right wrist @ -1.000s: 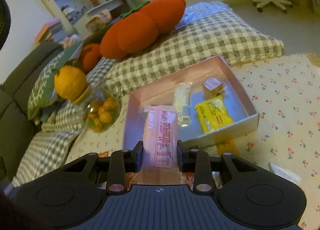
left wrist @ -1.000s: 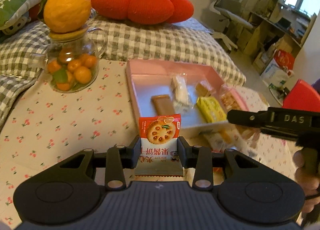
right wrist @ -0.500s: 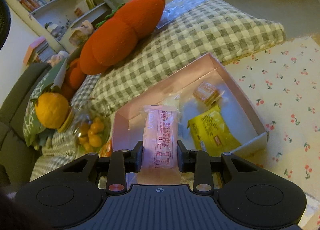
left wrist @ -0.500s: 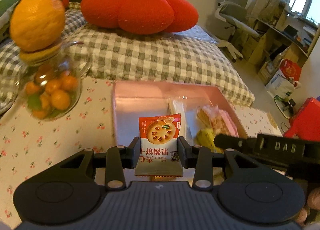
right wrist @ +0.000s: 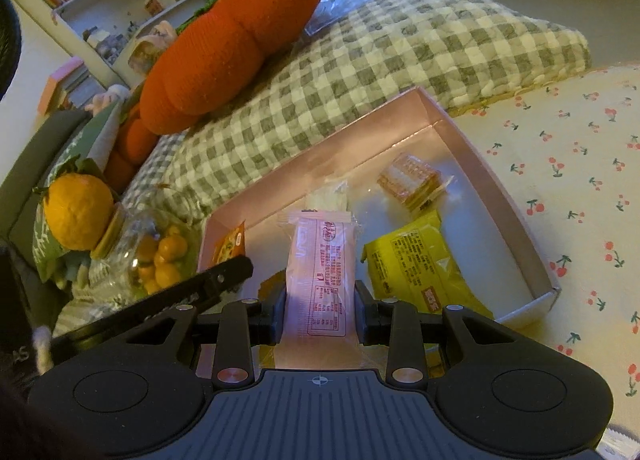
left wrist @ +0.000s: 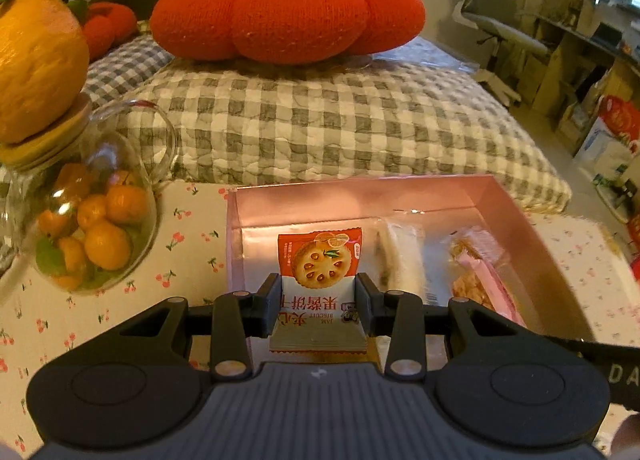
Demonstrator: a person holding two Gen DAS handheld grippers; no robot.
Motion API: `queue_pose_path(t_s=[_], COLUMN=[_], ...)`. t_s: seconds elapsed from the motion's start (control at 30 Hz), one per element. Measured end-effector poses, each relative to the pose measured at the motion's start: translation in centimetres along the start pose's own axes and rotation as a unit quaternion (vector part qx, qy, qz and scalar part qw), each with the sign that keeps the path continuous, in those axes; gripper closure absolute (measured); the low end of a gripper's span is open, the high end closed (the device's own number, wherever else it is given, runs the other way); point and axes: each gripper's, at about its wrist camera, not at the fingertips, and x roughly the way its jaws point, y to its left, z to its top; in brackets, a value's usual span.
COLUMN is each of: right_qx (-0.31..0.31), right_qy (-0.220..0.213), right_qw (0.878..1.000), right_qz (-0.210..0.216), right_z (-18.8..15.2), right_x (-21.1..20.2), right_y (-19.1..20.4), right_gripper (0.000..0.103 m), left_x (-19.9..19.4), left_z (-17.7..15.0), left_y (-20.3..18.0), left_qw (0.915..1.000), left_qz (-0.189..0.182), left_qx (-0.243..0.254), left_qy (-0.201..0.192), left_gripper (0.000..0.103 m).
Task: Organize snacks
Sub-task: 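Carry both held packets up and over the pink box, then lower both held packets into the pink box and open both tools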
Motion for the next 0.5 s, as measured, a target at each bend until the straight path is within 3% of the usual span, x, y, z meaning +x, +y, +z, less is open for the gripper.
queue_pose_path(t_s=[0.23,0.5], right_qx=[-0.006,0.004], right_qy=[0.002,-0.002], right_qw=[1.000,1.000], right_qz=[0.001,0.002], right_z=[0.1,0.5], right_x=[0.8,0.8], right_y=[0.1,-0.1], right_gripper=[0.072,0.066], left_x=[1.2,0.8], left_z=[-0.3,-0.7], left_y=[0.1,0.4], left_qw=[0.9997,0.9999], left_qz=[0.019,0.004], left_qx=[0.013,0.013], left_qy=[0.007,0.005], left_gripper=[0.067,0.061])
